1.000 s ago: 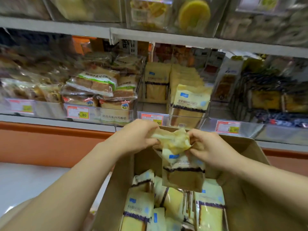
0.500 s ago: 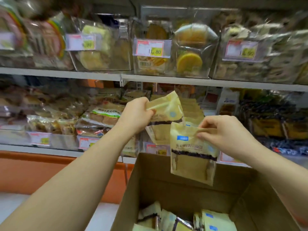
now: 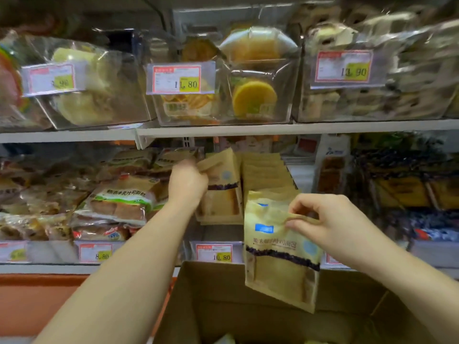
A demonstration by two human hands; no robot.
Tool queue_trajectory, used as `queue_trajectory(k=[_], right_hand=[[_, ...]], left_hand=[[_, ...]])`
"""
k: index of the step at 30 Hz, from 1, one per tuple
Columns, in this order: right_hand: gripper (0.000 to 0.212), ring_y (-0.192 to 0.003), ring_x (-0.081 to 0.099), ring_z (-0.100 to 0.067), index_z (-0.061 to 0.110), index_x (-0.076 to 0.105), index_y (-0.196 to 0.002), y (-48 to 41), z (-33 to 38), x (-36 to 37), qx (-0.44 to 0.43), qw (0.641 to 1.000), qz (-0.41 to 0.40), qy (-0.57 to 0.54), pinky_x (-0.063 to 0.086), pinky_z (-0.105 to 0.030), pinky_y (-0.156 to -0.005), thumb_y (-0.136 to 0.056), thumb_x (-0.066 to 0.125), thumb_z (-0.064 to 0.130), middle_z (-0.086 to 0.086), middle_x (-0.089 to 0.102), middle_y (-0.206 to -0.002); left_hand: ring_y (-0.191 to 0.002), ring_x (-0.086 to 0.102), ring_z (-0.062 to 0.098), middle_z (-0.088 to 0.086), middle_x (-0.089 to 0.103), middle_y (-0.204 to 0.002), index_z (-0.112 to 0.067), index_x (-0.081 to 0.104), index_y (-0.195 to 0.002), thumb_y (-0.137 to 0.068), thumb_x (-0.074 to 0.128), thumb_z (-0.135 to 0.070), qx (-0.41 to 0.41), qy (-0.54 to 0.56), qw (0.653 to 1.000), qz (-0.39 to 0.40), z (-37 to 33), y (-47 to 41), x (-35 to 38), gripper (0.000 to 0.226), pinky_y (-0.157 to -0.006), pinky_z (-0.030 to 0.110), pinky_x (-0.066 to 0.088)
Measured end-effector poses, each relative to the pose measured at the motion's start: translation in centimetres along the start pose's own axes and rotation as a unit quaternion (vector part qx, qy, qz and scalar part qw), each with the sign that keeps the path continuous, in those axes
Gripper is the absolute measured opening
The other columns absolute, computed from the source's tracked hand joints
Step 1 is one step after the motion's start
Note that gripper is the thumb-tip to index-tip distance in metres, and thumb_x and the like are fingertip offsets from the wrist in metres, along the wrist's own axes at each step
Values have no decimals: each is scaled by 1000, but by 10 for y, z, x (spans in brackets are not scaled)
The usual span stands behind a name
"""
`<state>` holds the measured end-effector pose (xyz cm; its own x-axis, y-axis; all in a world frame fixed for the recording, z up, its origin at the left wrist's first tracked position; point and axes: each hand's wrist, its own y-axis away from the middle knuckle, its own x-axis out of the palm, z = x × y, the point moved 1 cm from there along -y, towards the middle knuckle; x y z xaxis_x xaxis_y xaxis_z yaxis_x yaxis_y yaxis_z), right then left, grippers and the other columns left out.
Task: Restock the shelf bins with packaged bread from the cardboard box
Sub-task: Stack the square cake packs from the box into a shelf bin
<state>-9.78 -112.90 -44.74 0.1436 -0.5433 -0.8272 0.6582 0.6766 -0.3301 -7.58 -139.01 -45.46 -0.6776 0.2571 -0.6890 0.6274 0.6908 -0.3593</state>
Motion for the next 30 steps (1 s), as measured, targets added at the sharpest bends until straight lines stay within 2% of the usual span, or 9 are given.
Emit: queue_trajectory(k=[5,11,14,16,19,22,25,28,30], right_hand=[[11,-75,54,5,34,60,-75,-15,-10,3,7,999,22,-33,49,-25,-70,-83,66,37,23,59,-74],[8,-78,56,3,32,63,-77,-24,-15,10,8,997,62,-48,52,-33,-77,-83,66,36,20,62,-78],[8,-82,57,2,32,63,-78,-26,-16,12,6,996,68,-51,51,-33,-79,-84,66,36,20,63,-79],[7,-82,57,2,32,63,-78,-25,-15,12,3,996,71,-51,51,-33,-78,-84,66,36,21,63,-80],[8,-76,55,5,32,63,-79,-27,-9,14,-9,996,71,-54,47,-27,-70,-85,65,35,21,62,-78],[7,-71,51,11,33,62,-80,-29,7,15,-28,996,67,-59,35,-16,-60,-87,64,34,22,59,-73],[7,-71,50,12,34,61,-81,-34,26,16,-49,997,8,-66,34,-12,-56,-88,63,33,22,58,-72],[8,-65,54,2,31,59,-83,-47,42,16,-53,993,-82,-70,41,-19,-58,-90,62,28,18,60,-75],[11,-60,57,-2,29,56,-82,-57,50,18,-50,987,-125,-86,46,-30,-60,-92,60,24,12,63,-76]], left_hand=[[-102,60,31,14,60,-111,-5,57,-113,-93,51,-6,-55,-31,998,21,-12,-24,33,21,-89,39,52],[-105,60,30,16,62,-115,-3,58,-113,-98,46,-16,-28,-69,997,11,-5,-57,67,23,-84,31,47],[-121,50,30,16,51,-134,-5,48,-130,-100,46,-17,13,-97,991,95,1,-60,81,32,-96,32,41],[-134,38,29,13,36,-147,-12,37,-143,-99,46,-13,17,-59,986,158,4,-54,84,45,-108,36,35],[-137,35,27,9,29,-152,-20,30,-148,-97,48,-11,27,-11,990,137,6,-44,70,54,-107,32,35],[-122,50,17,0,49,-139,-24,44,-139,-96,51,-15,67,53,987,139,4,-25,37,44,-92,22,40],[-87,61,6,-3,67,-103,-20,62,-116,-100,45,-34,70,212,957,184,2,3,-5,27,-71,15,47],[-64,47,17,-8,71,-86,-24,70,-103,-91,32,-67,59,264,929,254,7,16,-44,59,-63,29,39],[-53,37,13,-10,71,-88,-27,68,-105,-80,32,-80,74,247,923,285,9,22,-65,70,-54,26,32]])
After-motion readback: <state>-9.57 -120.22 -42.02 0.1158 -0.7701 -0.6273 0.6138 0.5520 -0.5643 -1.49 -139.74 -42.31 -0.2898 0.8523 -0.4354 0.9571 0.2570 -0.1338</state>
